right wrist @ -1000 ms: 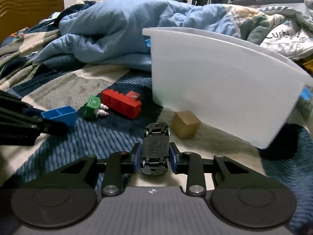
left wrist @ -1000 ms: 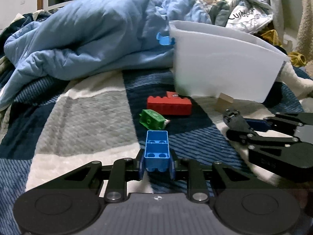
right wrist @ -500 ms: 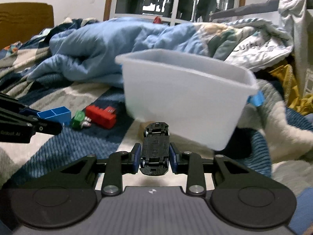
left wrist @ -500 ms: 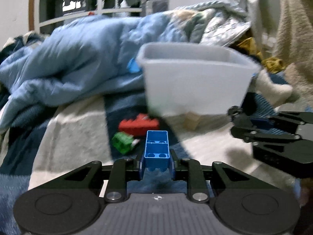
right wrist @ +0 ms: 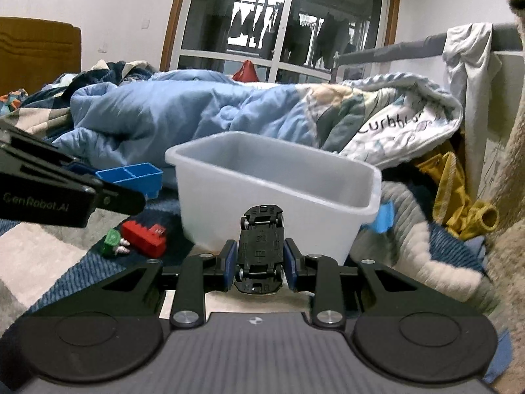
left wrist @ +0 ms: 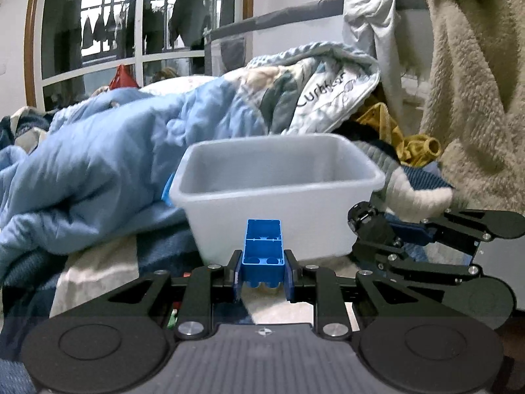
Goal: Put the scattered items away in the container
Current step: 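Carry the blue brick and black car over the bin and release both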
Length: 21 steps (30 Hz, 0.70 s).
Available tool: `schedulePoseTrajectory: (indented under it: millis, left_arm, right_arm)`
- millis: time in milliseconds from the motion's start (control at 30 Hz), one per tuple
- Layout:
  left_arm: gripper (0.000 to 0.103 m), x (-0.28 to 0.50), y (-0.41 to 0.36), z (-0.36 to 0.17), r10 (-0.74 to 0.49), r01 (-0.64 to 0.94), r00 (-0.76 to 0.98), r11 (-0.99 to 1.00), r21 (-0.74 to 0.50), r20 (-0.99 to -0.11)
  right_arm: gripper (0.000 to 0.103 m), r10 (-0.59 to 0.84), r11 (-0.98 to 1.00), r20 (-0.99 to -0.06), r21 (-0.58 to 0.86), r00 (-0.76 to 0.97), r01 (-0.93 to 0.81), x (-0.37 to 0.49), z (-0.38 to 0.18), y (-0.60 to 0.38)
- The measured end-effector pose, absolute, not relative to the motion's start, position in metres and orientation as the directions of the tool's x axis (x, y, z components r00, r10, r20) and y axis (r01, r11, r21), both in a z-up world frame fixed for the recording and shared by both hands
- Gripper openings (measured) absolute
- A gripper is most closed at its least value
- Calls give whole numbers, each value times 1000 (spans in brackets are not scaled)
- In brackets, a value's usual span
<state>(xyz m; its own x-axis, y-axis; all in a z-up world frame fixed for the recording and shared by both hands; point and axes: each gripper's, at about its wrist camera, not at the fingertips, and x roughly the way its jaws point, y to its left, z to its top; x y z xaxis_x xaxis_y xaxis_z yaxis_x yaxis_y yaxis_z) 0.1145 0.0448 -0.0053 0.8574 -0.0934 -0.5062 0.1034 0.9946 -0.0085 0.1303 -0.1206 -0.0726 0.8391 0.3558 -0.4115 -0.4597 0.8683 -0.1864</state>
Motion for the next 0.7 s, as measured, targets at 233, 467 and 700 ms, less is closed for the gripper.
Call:
schedulePoseTrajectory:
  millis: [233, 467, 700]
  left_arm:
    - [27, 136, 38, 8, -111, 100, 864, 994, -48, -491]
    - [27, 166, 28, 18, -93, 111, 871, 994, 7, -483]
    - [27, 208, 31, 22, -72, 93, 872, 995, 19, -484]
  right_arm:
    - [33, 356, 877, -367, -186, 859, -443, 144, -55, -131]
    - [33, 354, 892, -327, -165, 876, -422, 172, -35, -141]
    - [33, 360, 900, -310, -135, 880, -415, 210, -23, -142]
